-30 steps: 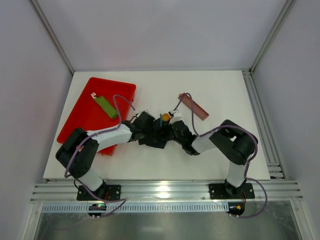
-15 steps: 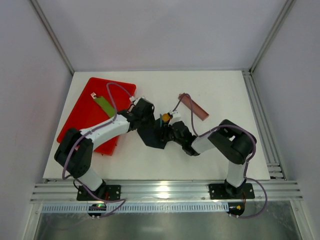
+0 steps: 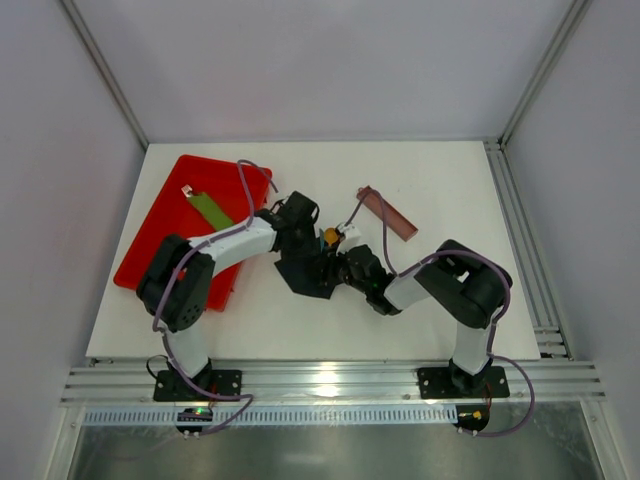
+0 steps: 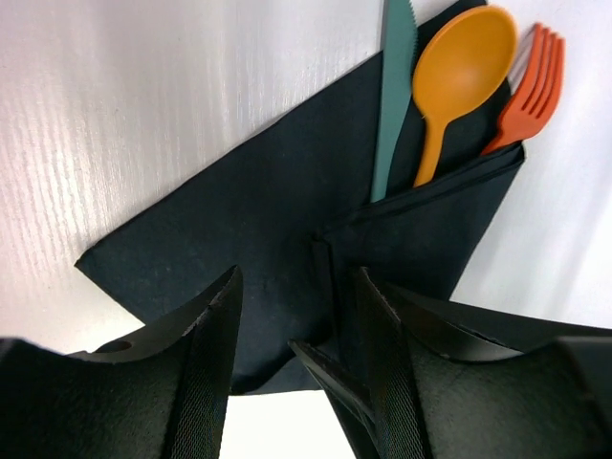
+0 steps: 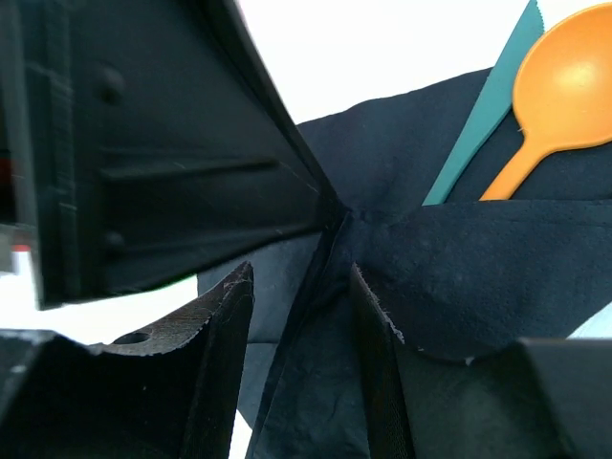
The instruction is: Place the utensils on the paper napkin and roll it up
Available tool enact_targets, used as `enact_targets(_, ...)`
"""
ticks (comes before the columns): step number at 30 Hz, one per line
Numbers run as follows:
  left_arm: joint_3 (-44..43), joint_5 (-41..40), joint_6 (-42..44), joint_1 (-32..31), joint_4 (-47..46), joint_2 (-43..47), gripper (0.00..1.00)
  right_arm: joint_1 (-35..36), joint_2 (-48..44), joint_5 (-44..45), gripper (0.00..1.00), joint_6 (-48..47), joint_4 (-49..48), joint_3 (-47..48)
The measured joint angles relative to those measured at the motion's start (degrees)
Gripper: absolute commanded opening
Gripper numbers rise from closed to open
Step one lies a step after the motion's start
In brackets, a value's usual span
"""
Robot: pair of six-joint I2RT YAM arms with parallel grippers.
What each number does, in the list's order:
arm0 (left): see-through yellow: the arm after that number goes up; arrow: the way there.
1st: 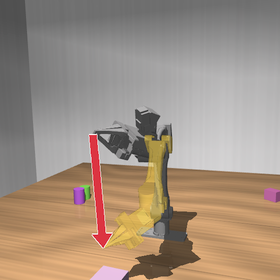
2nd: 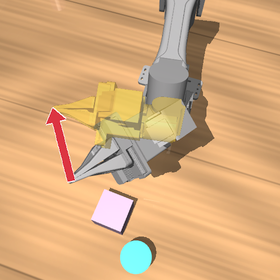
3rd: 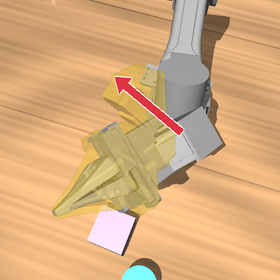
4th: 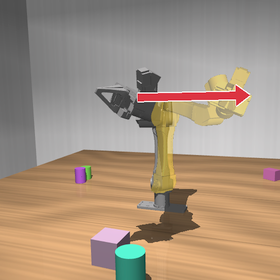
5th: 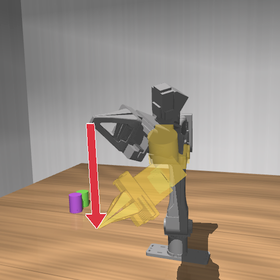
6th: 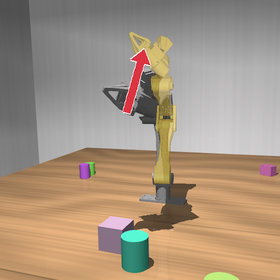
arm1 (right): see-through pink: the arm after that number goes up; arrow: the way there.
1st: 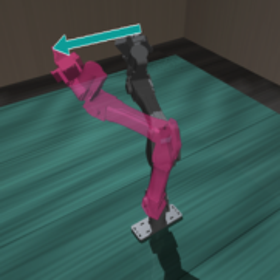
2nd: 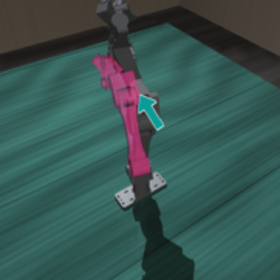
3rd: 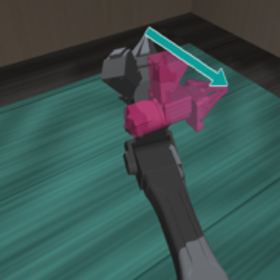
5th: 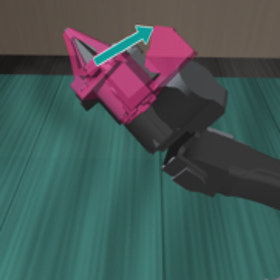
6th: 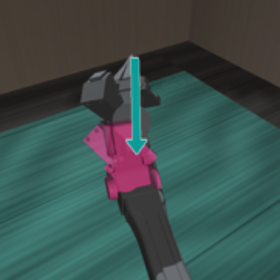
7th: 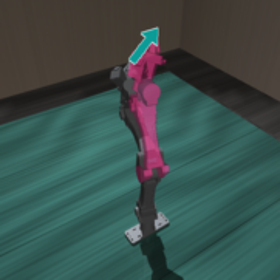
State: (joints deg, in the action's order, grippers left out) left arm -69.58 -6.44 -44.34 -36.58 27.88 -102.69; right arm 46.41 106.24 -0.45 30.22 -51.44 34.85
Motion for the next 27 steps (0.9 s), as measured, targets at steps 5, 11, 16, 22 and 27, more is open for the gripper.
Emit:
enact_targets(5, 0.07, 1.20, 1.38, 0.07, 0.17, -1.51, 0.50, 0.00, 0.33, -0.57, 0.46, -0.15, -0.81, -0.22)
enact_targets(11, 0.42, 1.68, 2.12, 0.22, 0.13, -2.43, 0.47, 0.00, 0.33, -0.81, 0.45, -0.20, -1.09, -0.48)
enact_targets(16, 0.59, 1.64, 2.82, 0.22, 0.09, -3.96, 0.45, 0.00, 0.15, -0.81, 0.46, -0.20, -1.60, -1.07)
enact_targets(22, 0.59, 1.33, 3.06, 0.22, 0.15, -4.00, 0.42, 0.00, -2.27, -0.76, 0.45, -0.20, -1.11, -3.08)
enact_targets(27, 0.59, 1.25, 3.06, 0.24, 0.17, -4.04, 0.41, 0.00, -5.55, -0.83, 0.45, -0.15, -0.31, -4.57)
